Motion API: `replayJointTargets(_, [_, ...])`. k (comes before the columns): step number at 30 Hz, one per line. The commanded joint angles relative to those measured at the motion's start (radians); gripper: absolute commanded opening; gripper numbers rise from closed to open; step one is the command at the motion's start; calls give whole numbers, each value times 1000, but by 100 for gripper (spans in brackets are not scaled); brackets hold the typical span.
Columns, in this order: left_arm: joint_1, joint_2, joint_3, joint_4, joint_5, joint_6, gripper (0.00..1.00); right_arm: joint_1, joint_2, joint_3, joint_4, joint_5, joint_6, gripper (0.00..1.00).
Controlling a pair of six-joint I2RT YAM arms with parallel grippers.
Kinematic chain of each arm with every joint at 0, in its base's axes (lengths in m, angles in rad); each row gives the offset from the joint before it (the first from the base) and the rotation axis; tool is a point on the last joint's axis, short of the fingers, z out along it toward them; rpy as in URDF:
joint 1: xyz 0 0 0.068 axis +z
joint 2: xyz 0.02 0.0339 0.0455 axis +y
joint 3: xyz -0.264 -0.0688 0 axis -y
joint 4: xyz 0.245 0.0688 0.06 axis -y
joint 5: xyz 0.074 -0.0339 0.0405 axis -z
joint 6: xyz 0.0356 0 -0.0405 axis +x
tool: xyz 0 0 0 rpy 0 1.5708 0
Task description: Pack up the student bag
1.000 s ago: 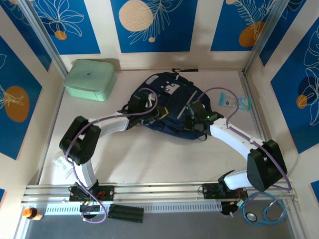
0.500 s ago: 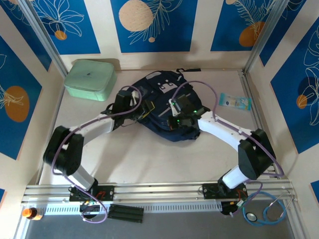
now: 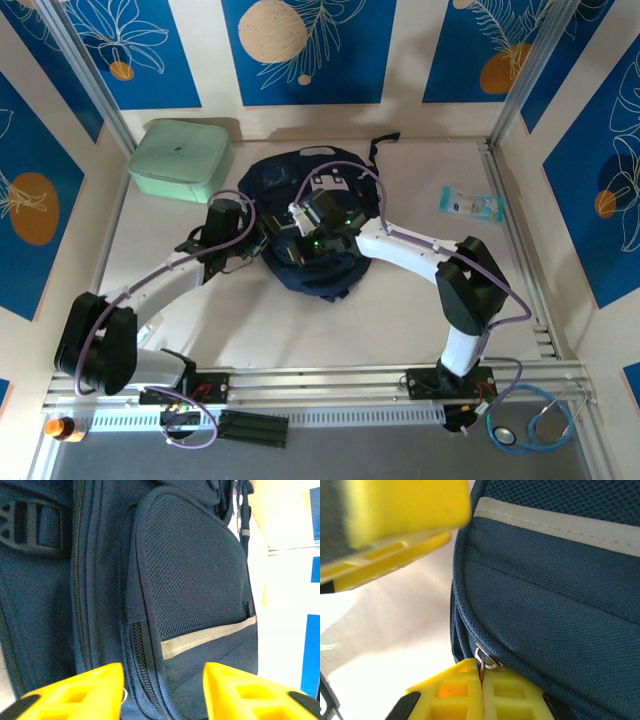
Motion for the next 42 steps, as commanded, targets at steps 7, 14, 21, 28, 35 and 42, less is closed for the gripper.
replayJointTargets(7, [5,79,39,24,42,-2,25,36,8,43,40,-80,-4,0])
replayJointTargets(14, [8,89,71,-12,13,42,0,14,-56,-46,-11,78,15,0])
replayJointTargets(21, [11,94,86,-25,14,76,0,-81,-151,-180,-65,233,3,1])
replayJointTargets(28, [13,102,90,-28,21,92,0,-255,-202,-223,-139,315,115,0])
replayJointTargets(35, [17,184,213,-88,58,194,0,-287,-303,-314,-86,192,95,0])
replayJointTargets(42, [87,289,331,-129,55,263,16,-128,-289,-329,17,43,34,0])
